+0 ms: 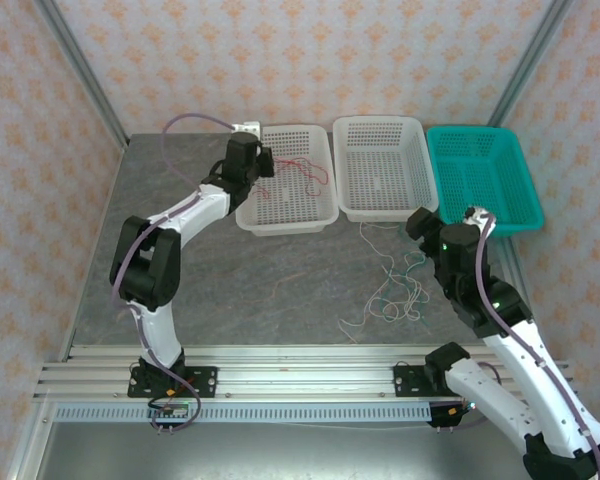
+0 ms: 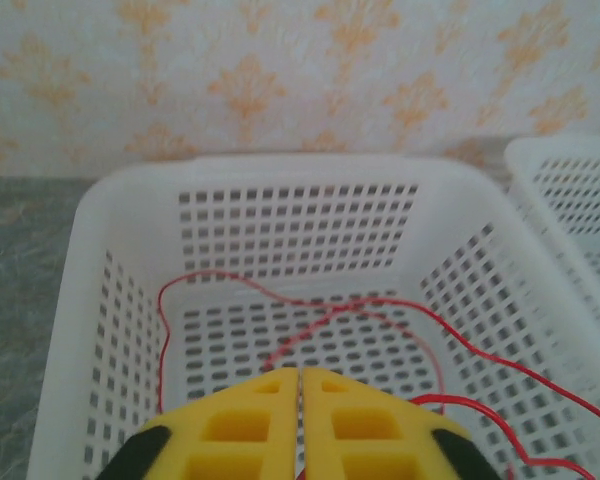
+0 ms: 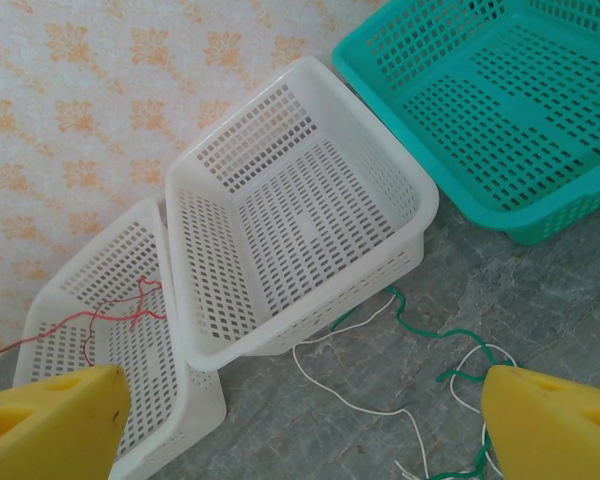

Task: Untangle the cables

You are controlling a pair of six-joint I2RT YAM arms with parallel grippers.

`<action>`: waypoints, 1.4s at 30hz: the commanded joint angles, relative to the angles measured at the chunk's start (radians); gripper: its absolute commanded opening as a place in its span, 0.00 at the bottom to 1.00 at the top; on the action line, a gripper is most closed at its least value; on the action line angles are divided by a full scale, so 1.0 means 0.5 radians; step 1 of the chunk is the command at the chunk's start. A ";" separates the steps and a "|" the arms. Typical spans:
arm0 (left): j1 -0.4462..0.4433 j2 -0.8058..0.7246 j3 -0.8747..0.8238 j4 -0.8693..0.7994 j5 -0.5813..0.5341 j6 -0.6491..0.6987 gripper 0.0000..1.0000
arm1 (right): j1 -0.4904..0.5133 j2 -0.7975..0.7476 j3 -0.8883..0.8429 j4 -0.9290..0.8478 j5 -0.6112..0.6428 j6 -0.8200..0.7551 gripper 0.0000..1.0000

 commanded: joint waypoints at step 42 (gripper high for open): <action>-1.600 -0.296 -0.589 -0.667 0.641 0.355 0.70 | -0.220 0.343 -0.461 0.025 -0.377 0.165 0.70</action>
